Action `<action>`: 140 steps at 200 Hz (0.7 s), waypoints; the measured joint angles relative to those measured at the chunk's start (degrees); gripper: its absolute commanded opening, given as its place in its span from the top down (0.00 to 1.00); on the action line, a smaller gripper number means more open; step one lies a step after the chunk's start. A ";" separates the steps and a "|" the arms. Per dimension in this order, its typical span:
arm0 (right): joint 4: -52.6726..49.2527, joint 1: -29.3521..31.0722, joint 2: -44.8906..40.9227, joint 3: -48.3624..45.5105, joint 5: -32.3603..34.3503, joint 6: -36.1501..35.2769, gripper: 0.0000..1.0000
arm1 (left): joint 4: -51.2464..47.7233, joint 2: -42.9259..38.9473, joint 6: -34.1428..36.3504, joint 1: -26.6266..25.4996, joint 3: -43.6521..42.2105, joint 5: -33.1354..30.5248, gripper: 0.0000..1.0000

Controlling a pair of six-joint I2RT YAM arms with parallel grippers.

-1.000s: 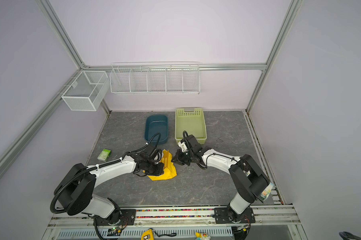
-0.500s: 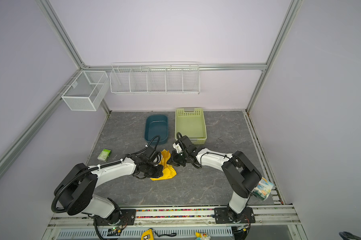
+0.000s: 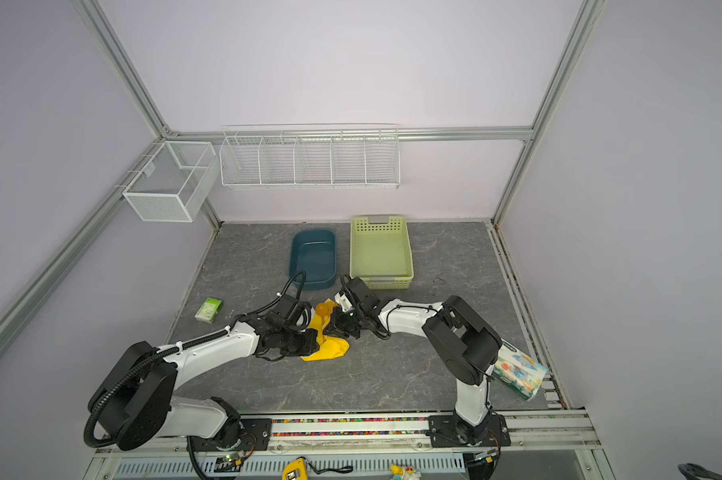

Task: Place the utensils on the paper napkin and roll it up
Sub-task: 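Fold the lifted napkin side over the utensils toward the left gripper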

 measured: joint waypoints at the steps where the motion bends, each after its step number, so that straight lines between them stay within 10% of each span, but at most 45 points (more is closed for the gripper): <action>1: 0.07 0.00 0.07 0.00 -0.02 0.04 0.93 | 0.00 0.02 0.00 0.00 -0.07 0.04 1.00; 140: 6.14 1.53 7.91 3.89 -2.12 3.41 0.93 | 1.79 1.29 0.02 0.07 -1.88 1.20 1.00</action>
